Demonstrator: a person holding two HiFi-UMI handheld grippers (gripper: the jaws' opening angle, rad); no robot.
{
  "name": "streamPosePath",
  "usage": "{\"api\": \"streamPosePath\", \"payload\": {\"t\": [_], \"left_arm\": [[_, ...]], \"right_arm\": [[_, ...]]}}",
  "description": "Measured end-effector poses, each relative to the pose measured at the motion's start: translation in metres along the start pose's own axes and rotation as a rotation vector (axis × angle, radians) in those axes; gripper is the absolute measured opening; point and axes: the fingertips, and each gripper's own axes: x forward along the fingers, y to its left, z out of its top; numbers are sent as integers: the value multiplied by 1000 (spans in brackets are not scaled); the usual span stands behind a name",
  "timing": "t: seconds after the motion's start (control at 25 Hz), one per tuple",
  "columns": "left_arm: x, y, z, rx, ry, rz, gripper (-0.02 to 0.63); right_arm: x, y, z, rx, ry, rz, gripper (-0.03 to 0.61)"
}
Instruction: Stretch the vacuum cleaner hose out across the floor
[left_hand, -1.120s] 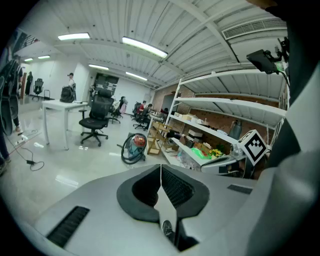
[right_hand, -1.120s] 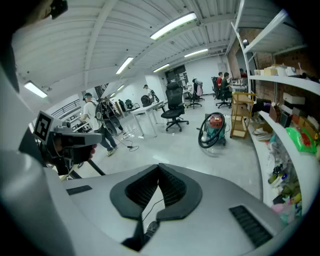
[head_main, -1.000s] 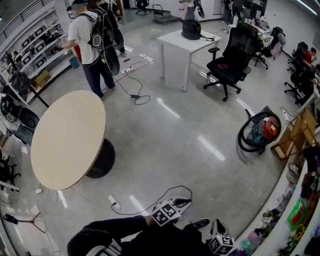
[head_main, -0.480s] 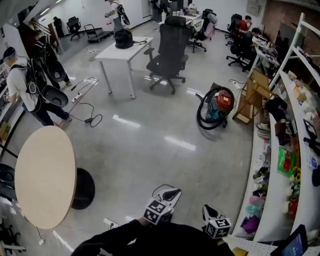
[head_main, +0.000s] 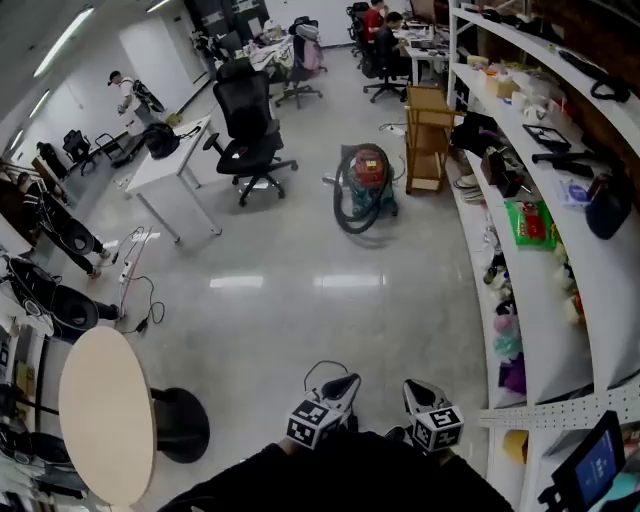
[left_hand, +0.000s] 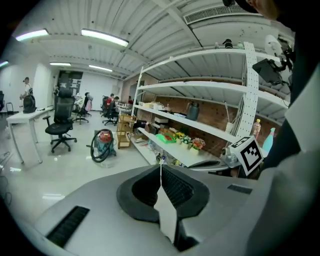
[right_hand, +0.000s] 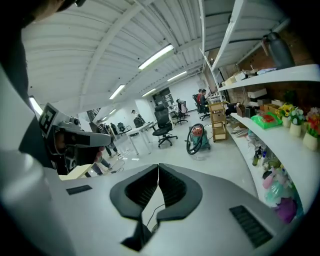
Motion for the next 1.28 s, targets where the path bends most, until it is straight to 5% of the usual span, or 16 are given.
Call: {"api": "streamPosePath", "payload": {"t": [0.44,0.68,0.92,1.28], "left_arm": [[43,-20,12,14,20,-49,22],[98,36,25,-45,37,-111,22],[152,120,98,-50,-47,-199,22],[170,262,90,-99,16,-121,23]], "right_arm": [[-9,-25,1,-13,71,-14,14],[39,-65,11,-3,92,-99,14],[113,-91,72,-7,109,-198,14],[209,-97,111,-58,243,-178,14]]}}
